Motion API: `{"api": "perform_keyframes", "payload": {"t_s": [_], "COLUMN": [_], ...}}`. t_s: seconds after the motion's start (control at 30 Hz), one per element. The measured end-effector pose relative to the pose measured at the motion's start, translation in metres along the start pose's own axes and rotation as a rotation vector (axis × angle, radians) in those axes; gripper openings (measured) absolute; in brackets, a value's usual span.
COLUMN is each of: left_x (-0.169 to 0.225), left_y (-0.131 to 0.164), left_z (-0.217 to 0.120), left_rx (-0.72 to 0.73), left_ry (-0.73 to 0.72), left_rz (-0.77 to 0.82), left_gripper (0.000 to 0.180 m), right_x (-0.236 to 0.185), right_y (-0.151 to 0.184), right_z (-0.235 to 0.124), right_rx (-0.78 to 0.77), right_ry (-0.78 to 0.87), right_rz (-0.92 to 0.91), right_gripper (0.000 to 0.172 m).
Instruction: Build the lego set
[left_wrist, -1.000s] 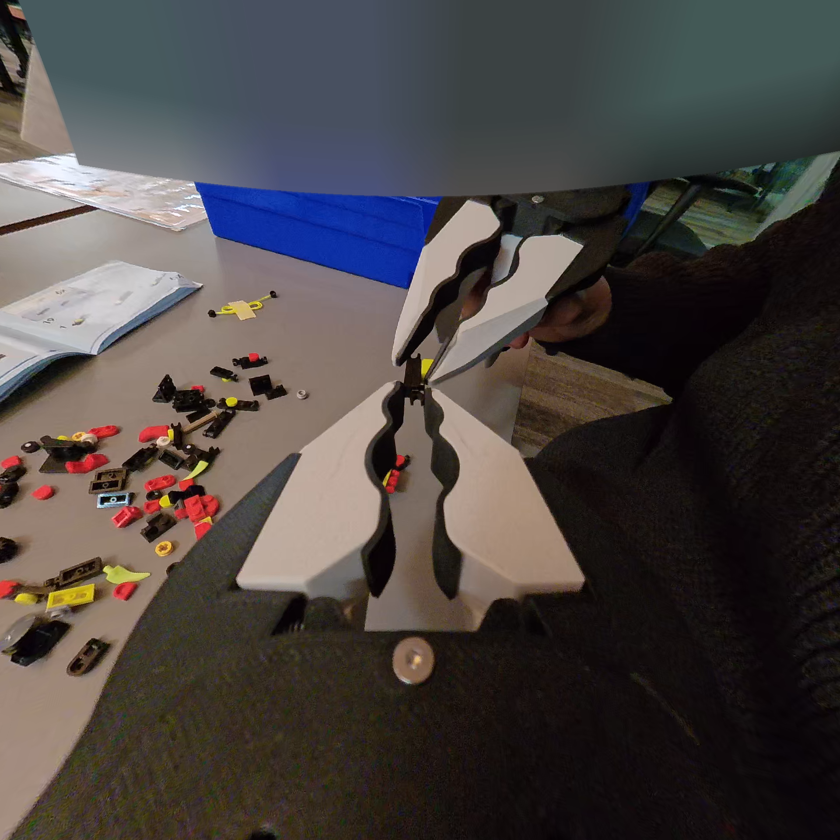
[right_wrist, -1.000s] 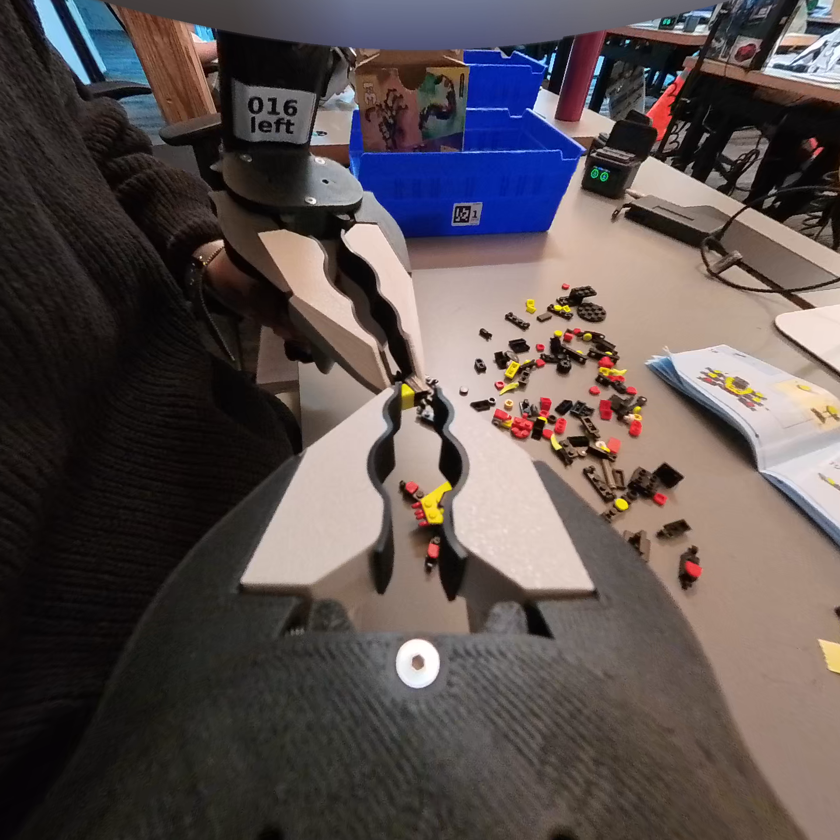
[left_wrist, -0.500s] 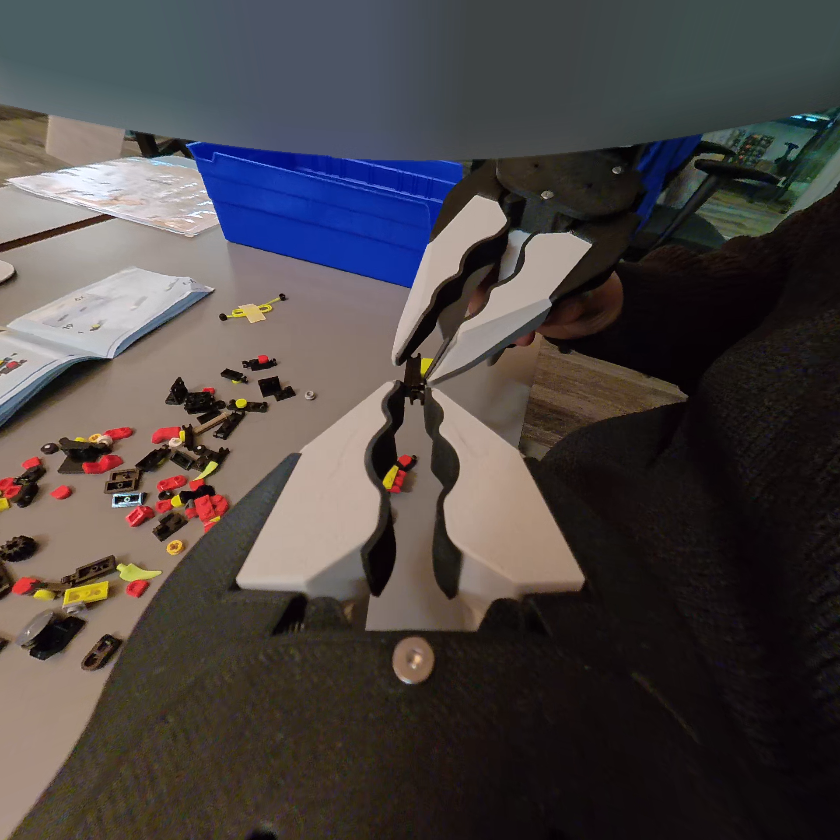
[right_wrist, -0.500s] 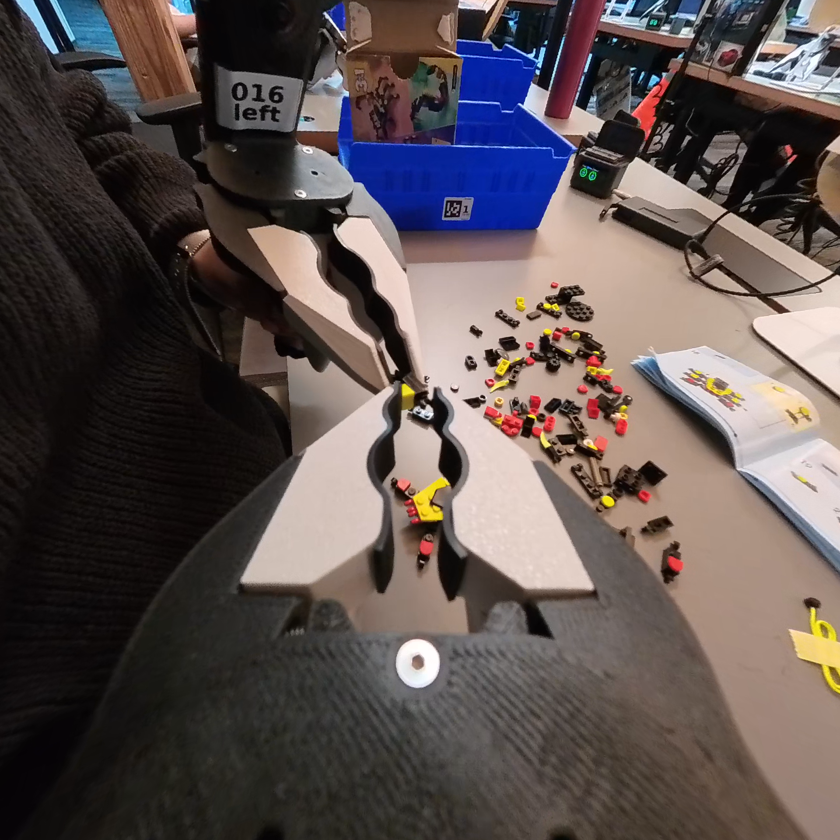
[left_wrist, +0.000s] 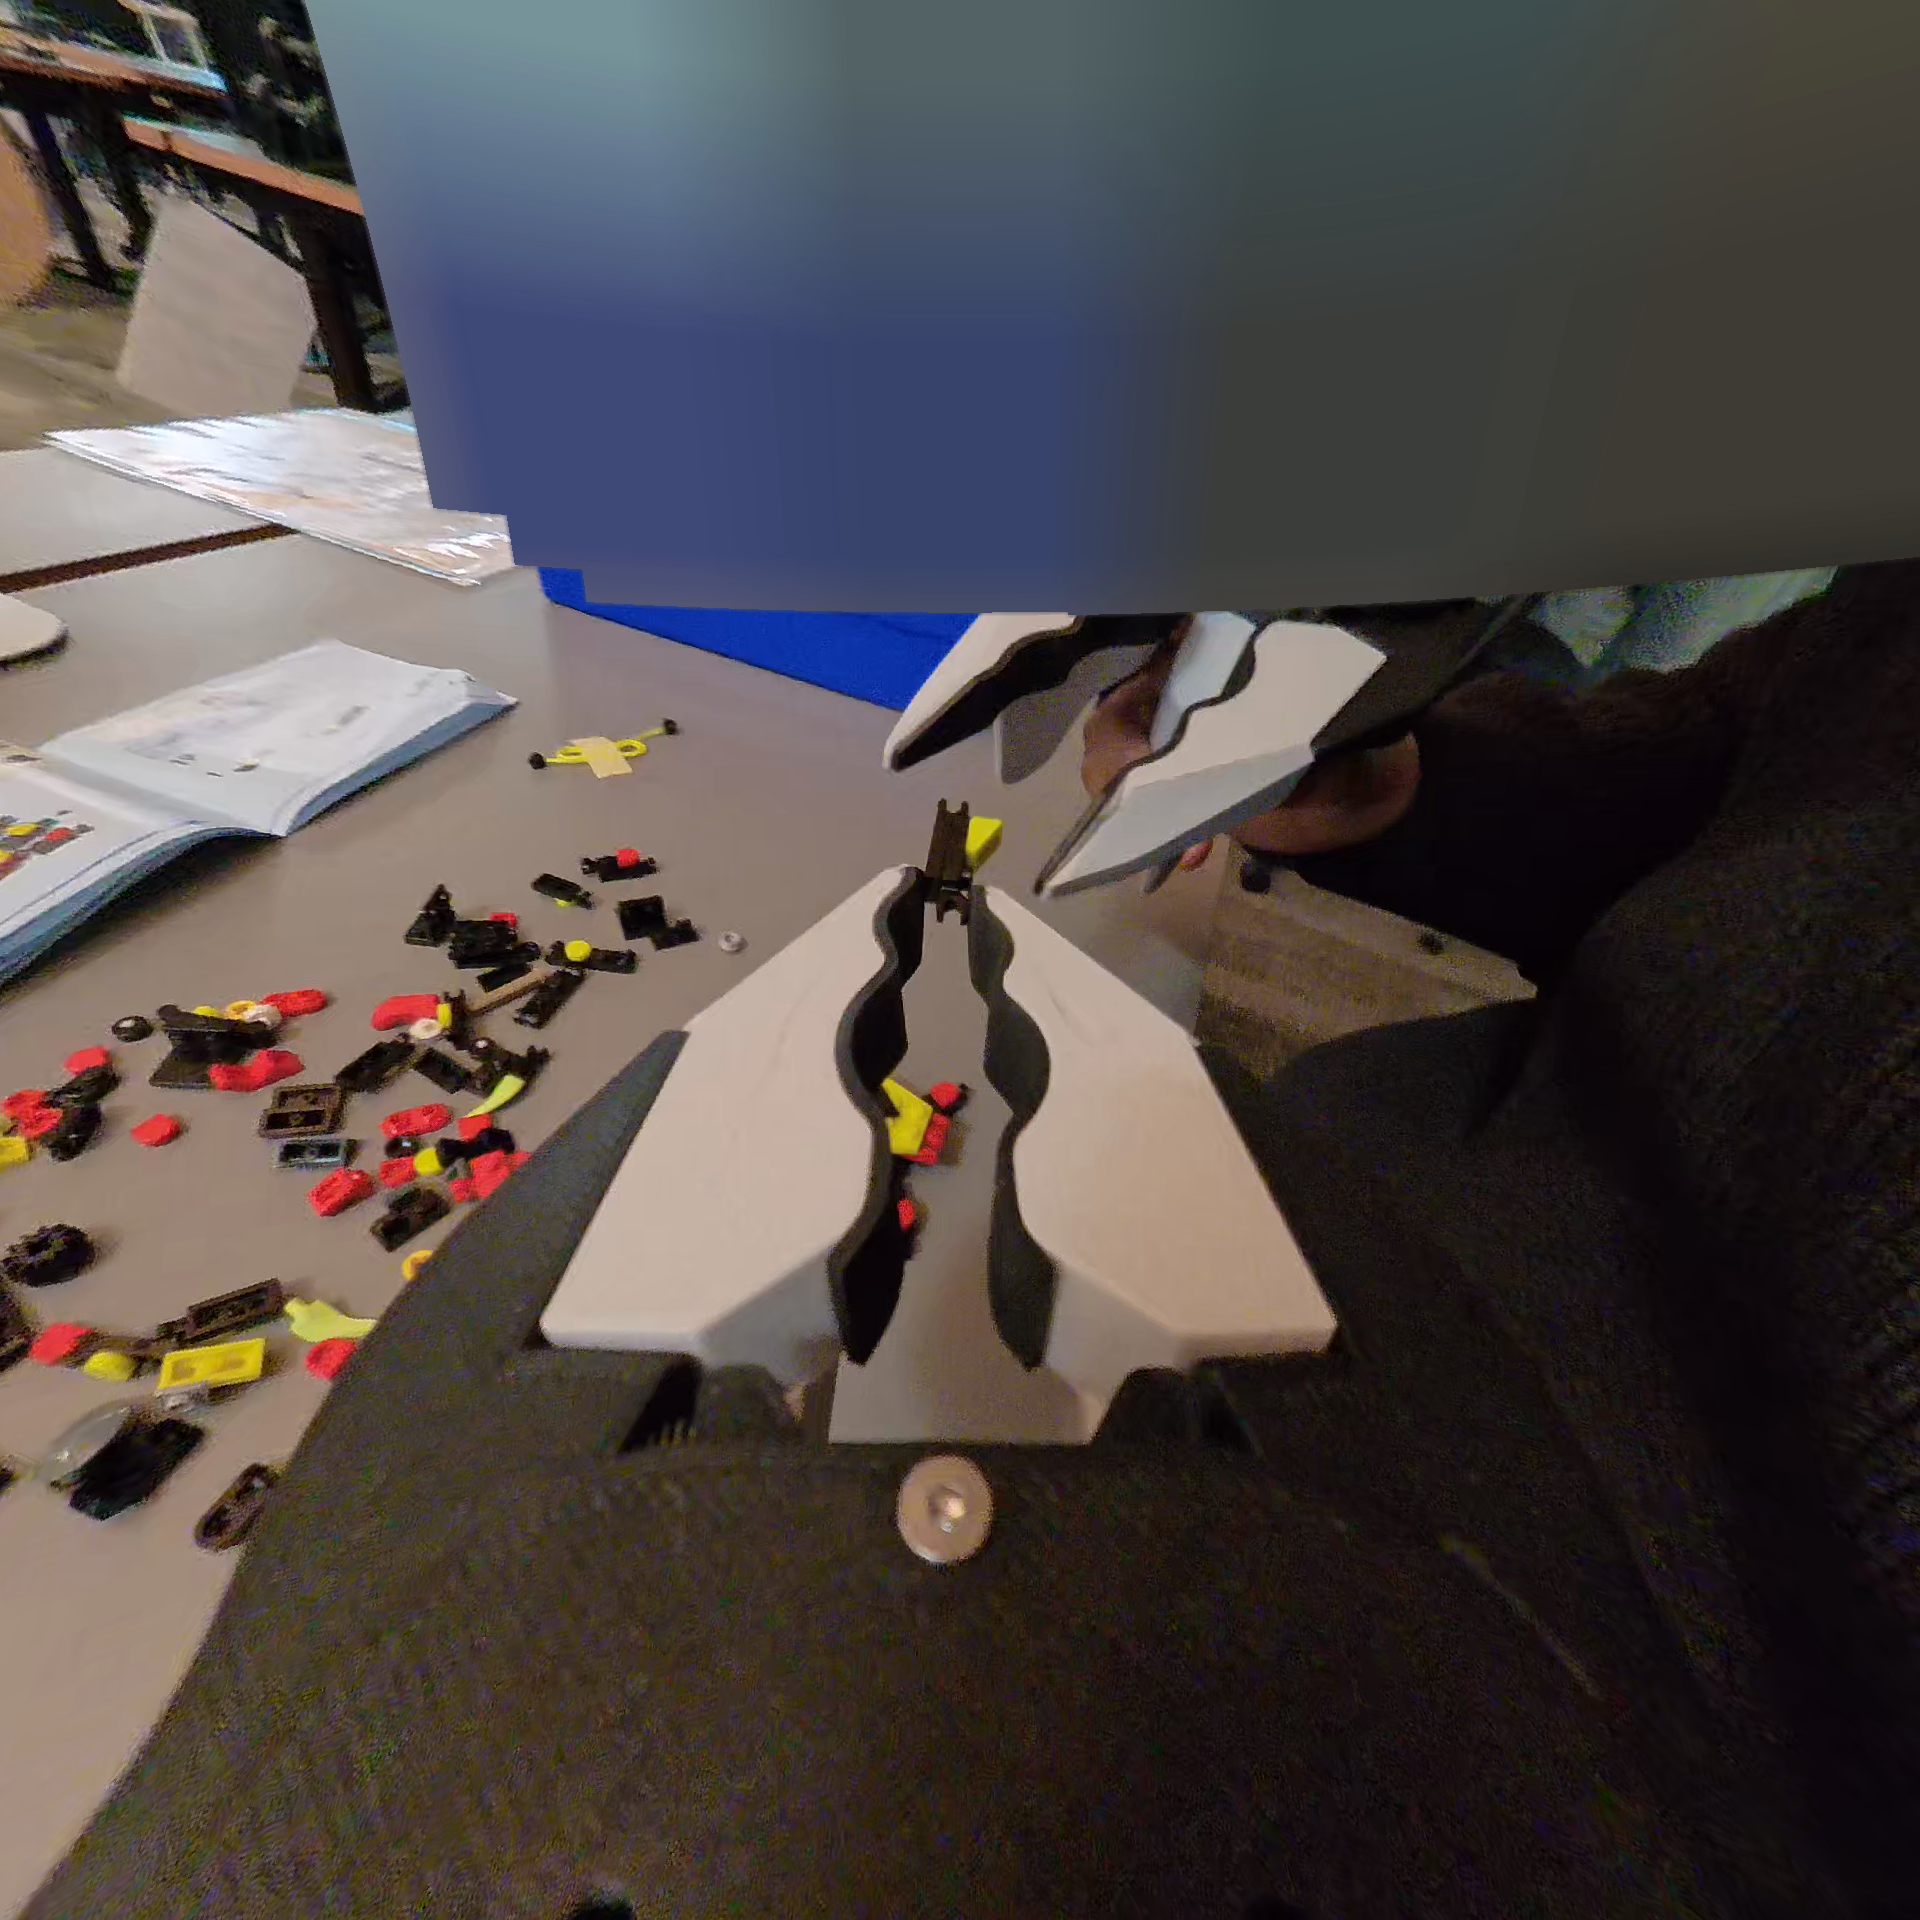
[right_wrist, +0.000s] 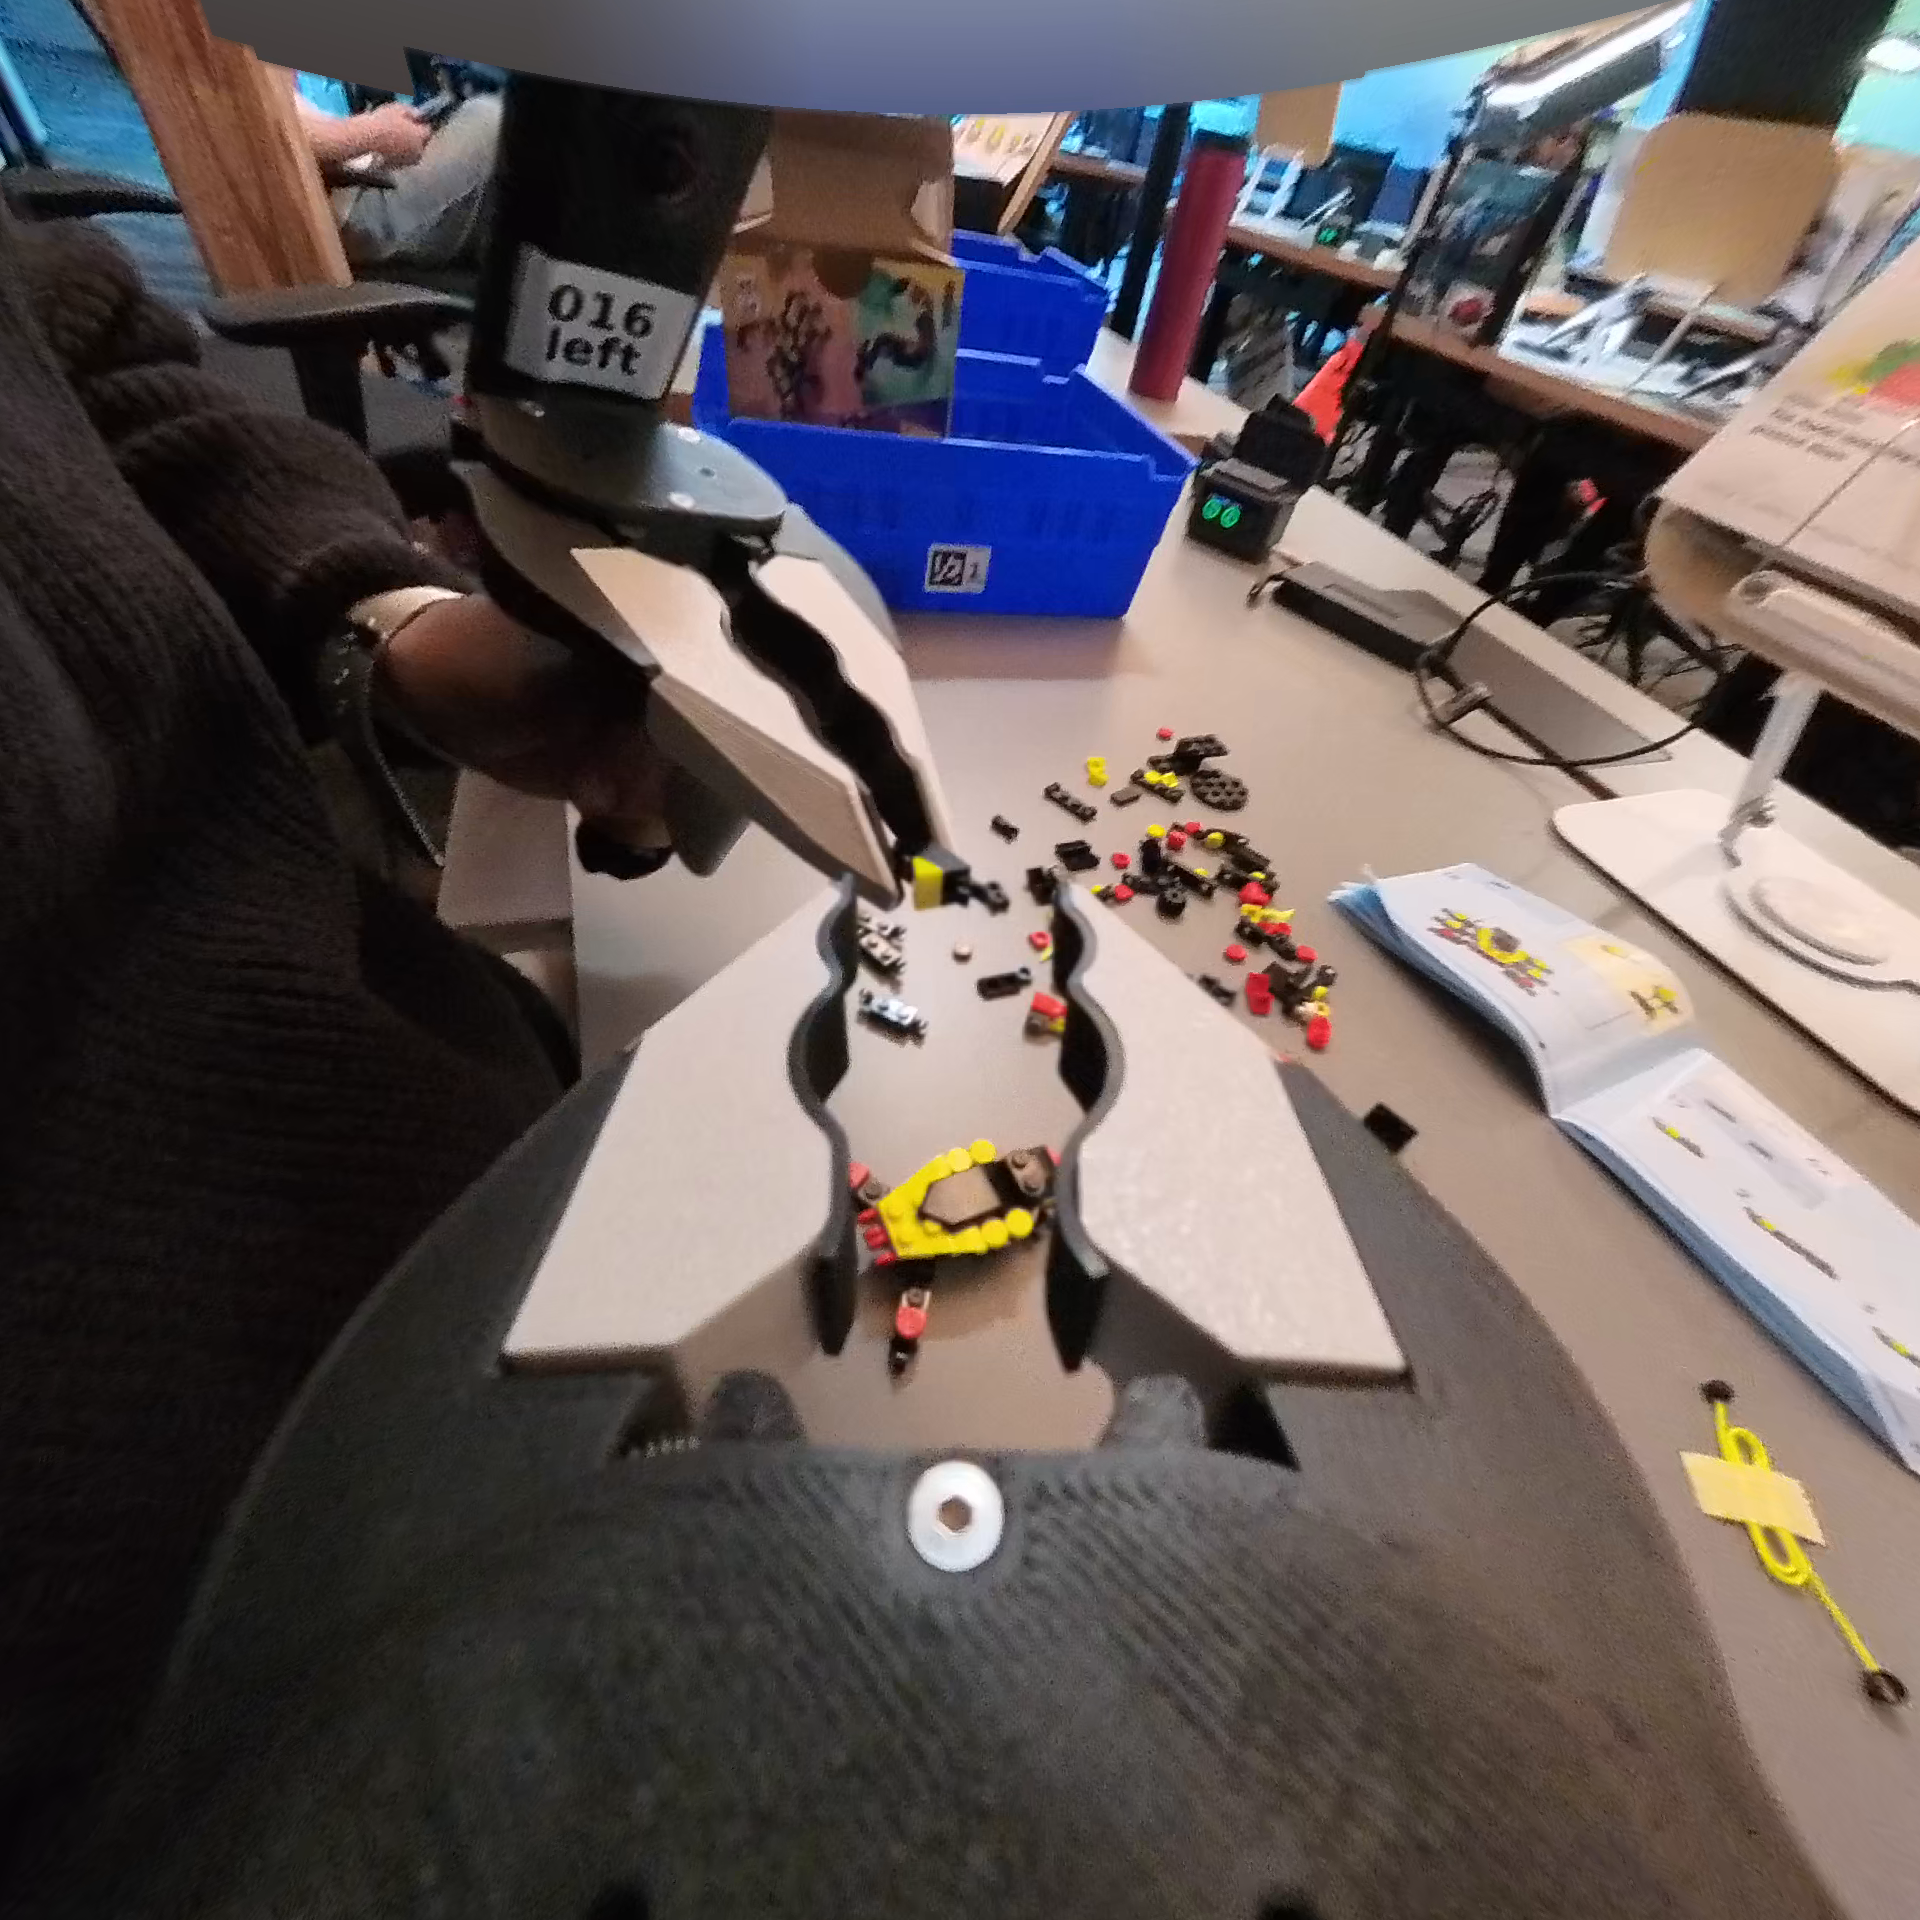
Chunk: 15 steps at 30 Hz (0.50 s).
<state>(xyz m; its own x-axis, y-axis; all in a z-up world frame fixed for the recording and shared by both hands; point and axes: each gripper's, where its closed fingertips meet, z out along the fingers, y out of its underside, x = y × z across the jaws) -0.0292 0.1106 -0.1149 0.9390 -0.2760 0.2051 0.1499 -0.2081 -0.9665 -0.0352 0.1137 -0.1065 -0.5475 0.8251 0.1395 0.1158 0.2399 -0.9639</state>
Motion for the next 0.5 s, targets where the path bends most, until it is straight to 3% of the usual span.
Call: {"api": "perform_keyframes", "payload": {"t_s": [0.13,0.3,0.5], "left_x": [-0.002,0.005,0.018], "left_y": [-0.016,-0.031,-0.038], "left_z": [-0.005,-0.012,-0.013], "left_rx": [0.108,0.214,0.267], "left_ry": [0.027,0.108,0.194], "left_rz": [-0.127,-0.197,-0.249], "left_gripper": [0.005,0.005,0.005], "right_x": [0.005,-0.004,-0.012], "right_y": [-0.010,-0.025,-0.040], "right_z": [0.000,0.000,-0.004], "right_rx": [0.101,0.277,0.387], "right_ry": [-0.023,-0.228,-0.342], "right_rz": [0.210,0.573,0.670], "right_gripper": [0.042,0.031,0.023]}}
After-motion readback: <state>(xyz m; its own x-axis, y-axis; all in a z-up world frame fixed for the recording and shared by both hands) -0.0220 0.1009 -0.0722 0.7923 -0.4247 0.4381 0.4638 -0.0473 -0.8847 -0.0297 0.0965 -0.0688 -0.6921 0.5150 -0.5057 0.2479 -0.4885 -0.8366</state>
